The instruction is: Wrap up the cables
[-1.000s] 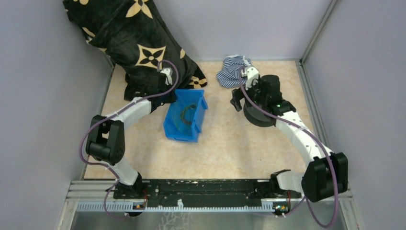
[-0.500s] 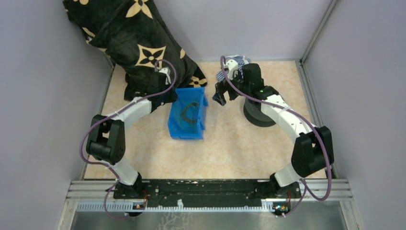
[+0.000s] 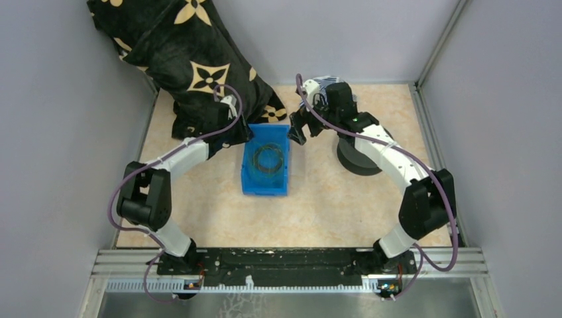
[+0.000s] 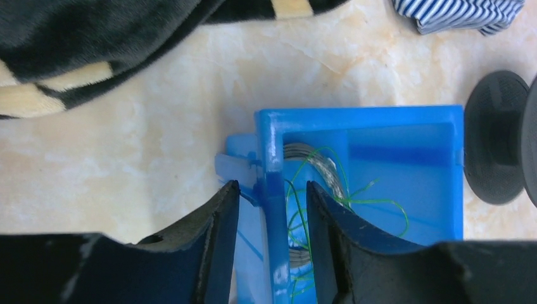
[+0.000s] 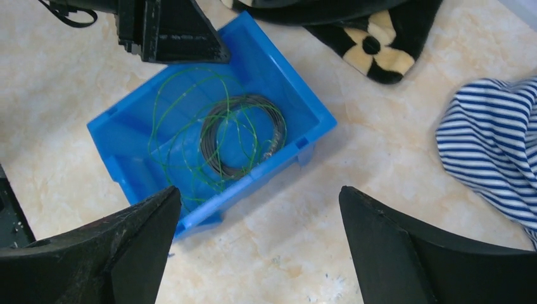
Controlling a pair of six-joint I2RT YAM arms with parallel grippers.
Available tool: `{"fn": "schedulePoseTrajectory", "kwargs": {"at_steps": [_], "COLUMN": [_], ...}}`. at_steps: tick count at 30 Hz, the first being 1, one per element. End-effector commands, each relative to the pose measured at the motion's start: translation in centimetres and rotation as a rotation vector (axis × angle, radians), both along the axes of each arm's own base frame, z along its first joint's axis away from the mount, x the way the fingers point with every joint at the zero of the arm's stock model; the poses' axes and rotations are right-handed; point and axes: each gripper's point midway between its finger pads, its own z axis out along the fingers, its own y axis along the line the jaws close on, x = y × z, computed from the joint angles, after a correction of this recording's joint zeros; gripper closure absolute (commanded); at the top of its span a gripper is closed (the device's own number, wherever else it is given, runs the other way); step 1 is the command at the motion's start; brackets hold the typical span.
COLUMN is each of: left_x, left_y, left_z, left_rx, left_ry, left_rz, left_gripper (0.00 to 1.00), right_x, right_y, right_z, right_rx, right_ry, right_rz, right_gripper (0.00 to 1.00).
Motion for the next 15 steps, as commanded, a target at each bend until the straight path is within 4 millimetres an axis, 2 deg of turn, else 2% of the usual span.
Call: {"fn": "schedulePoseTrajectory", "kwargs": {"at_steps": [1,4,5,7,11,15], "left_x": [-0.9,-1.6,-1.8,-1.8,-1.1,-0.3], "left_y": [-1.4,-1.4,-1.1,-0.1,3.1,7.4], "left_z": [3.1,4.4,4.8,5.8,7.6,8.5], "left_rx": [-0.091,-0.117,-0.122,-0.116,-0.091,-0.095], "left_ry": [-0.065,-0.108,-0.123,-0.170,-0.234,-0.251], "left_rz": [-0.063,-0.080,-0.080,-0.057,0.018,0.101], "left_gripper": [0.49,0.46,0.44,0.40,0.29,0.23], "right_x": [0.0,-0.3,-0.1,-0.3,-0.3,-0.1], "right_y": [2.9,4.9,5.7,7.1,9.0,10.3], "right_z": [2.0,1.3,0.3,-0.6,-2.3,-4.3], "right_rx": [0.024,0.021,0.011,0.004,-0.030,-0.115], "right_ry": [-0.054,-0.040,-0.019,-0.002,0.008,-0.009], "right_rz": [0.077,0.119,0.133,0.161,0.193,0.224], "right_gripper": [0.05,0.08,0.09,0.12,0.18,0.22]}}
